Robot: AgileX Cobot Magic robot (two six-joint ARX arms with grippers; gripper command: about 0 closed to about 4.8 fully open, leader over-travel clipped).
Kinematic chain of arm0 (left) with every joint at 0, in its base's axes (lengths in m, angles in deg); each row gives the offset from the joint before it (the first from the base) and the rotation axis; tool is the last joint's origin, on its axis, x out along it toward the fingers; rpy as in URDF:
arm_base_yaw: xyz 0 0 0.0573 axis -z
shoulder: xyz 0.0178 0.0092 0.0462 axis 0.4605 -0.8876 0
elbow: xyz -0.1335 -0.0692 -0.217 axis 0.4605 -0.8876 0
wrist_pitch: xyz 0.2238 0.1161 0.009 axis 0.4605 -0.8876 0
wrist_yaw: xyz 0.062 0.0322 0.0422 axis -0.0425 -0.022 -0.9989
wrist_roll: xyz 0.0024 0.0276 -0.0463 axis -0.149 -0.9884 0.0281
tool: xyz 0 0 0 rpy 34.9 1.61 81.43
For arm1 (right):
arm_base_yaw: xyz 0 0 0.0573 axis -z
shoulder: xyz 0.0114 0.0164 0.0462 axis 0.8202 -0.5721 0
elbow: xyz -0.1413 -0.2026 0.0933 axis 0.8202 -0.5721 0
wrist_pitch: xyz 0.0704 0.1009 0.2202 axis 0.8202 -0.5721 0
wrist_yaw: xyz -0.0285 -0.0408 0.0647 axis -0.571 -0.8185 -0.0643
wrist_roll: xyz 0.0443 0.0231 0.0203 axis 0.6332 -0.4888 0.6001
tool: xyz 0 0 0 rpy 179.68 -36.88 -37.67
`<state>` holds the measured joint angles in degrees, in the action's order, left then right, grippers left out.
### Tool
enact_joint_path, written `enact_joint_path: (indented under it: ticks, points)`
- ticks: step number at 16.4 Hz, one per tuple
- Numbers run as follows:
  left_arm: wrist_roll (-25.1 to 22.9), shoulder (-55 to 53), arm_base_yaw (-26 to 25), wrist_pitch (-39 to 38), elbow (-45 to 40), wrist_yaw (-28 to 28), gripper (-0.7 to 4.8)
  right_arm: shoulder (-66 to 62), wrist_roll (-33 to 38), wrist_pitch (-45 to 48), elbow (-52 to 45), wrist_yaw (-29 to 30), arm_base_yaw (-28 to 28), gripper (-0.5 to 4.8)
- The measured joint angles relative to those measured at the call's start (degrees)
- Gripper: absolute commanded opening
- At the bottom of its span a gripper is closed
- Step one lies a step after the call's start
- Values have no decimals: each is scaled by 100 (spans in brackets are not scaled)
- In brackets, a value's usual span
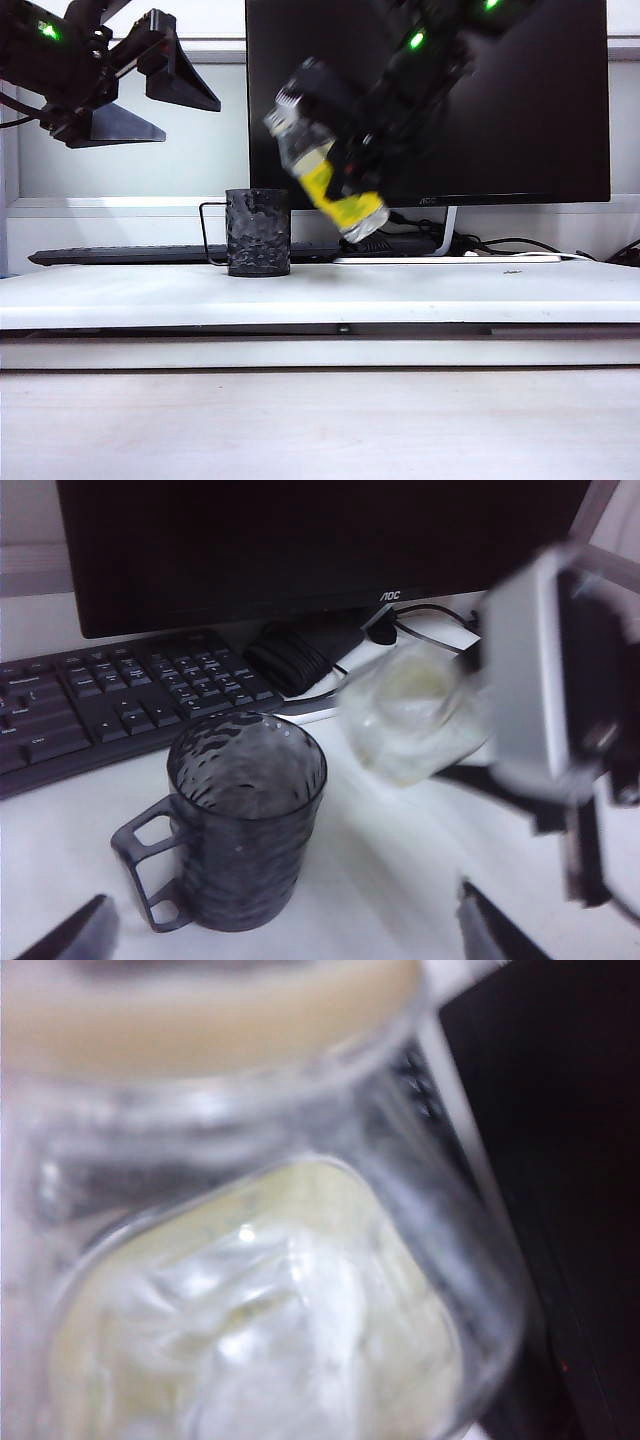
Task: Carefully pick up the bottle and pour some water from the bottle into the cup.
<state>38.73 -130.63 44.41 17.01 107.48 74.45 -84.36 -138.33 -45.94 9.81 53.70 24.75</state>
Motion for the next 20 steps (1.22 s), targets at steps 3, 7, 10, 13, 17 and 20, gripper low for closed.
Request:
enact_joint_path:
  ticks: [3,7,10,13,17,20]
  points:
    - [26,0,0,-2,0,243,479,-227,-166,245,98,-232,20,199]
    - [153,0,-2,-144,-2,496,479,-435,-1097,466,442,-476,44,198]
    - [304,17,0,-181,-2,632,479,-577,-1797,846,442,-479,131,198]
    - [369,24,0,-286,-2,734,479,-835,-2188,1309,518,-697,188,197]
    - [387,33,2,-332,-2,789,479,-1069,-2457,1547,1029,-664,210,197]
    - [387,39,2,-417,-2,850,479,-1180,-3023,1423,1145,-201,229,197]
